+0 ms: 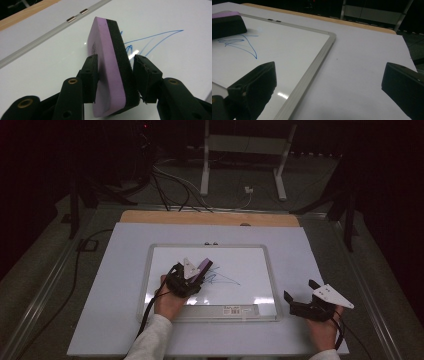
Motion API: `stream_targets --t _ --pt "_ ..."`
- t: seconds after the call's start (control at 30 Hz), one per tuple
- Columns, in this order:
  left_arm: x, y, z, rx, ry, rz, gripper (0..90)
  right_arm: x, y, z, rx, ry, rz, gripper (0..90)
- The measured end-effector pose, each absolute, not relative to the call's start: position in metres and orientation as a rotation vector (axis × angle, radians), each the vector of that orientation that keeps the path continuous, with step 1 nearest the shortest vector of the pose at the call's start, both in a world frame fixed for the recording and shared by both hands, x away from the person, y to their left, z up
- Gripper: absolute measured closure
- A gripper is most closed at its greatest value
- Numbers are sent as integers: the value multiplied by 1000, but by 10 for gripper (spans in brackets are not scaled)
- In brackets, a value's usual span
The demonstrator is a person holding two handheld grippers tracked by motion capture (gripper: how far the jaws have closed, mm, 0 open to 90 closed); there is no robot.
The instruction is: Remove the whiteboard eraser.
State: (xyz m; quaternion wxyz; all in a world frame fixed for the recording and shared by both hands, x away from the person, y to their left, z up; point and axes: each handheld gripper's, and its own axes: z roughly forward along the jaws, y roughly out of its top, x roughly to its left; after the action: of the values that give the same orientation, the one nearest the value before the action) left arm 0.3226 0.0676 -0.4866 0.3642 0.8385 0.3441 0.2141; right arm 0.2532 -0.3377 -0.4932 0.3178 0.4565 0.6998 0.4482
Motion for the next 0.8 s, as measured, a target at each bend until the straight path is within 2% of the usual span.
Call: stream_targets --t 0.43,0.57,0.8 --pt "322 62 -492 2159 903 494 528 253 -338 -493 1197 1842 1176 1" --pt "324 63 -491 2117 922 464 448 253 -338 -493 1195 1843 1175 1" --pt "330 63 -492 2070 977 424 221 253 -338 -493 1201 1839 1176 1"
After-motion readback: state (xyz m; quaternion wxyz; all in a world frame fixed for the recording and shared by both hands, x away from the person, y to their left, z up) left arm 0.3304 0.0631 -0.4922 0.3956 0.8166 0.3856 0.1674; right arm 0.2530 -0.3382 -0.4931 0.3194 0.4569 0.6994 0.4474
